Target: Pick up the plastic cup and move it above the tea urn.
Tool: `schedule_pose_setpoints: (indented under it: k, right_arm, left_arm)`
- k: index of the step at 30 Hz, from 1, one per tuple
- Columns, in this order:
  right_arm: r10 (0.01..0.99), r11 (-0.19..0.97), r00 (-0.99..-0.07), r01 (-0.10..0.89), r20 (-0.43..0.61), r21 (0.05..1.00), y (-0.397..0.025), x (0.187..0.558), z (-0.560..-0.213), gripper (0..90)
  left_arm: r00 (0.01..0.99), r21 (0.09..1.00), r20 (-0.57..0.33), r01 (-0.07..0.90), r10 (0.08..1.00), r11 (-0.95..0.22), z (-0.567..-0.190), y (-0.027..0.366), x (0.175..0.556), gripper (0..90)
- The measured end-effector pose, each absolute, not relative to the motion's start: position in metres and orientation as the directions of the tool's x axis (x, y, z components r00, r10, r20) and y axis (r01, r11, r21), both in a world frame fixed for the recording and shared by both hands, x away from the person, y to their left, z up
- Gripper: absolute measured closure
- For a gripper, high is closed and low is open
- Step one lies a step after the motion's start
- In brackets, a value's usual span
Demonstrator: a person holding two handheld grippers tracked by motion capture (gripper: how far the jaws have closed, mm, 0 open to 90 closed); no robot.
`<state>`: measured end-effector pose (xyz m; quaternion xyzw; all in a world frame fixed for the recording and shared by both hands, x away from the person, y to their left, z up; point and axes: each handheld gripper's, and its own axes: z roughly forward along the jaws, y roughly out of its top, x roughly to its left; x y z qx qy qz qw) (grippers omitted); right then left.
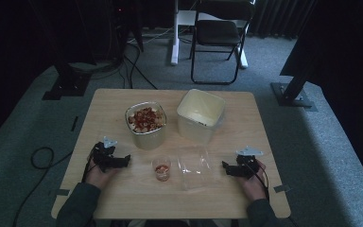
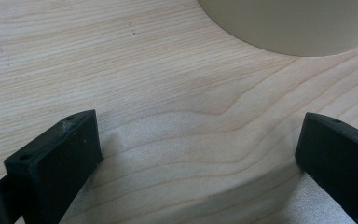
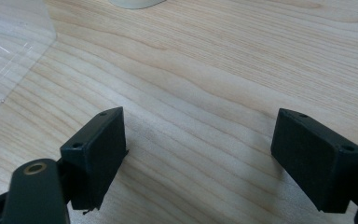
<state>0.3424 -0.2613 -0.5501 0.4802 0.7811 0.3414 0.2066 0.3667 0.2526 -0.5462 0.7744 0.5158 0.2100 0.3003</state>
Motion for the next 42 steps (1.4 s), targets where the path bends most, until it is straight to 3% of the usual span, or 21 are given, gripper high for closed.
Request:
schedule_pose_setpoints:
  k: [24,34,42]
  right_arm:
    - [0.889,0.312,-0.457,0.611,0.003,0.727,-0.259,0.342,-0.55,14.7]
    - [0.9,0.289,-0.436,0.637,0.025,0.715,-0.258,0.338,-0.544,31.6]
    - [0.901,0.266,-0.434,0.599,0.027,0.755,-0.255,0.32,-0.522,33.3]
  left_arm:
    - [0.38,0.682,0.015,0.673,0.925,-0.288,-0.546,0.253,0.367,0.3]
    - [0.38,0.682,0.015,0.673,0.925,-0.287,-0.546,0.253,0.367,0.3]
    - [0.38,0.682,0.015,0.673,0.925,-0.287,-0.546,0.253,0.367,0.3]
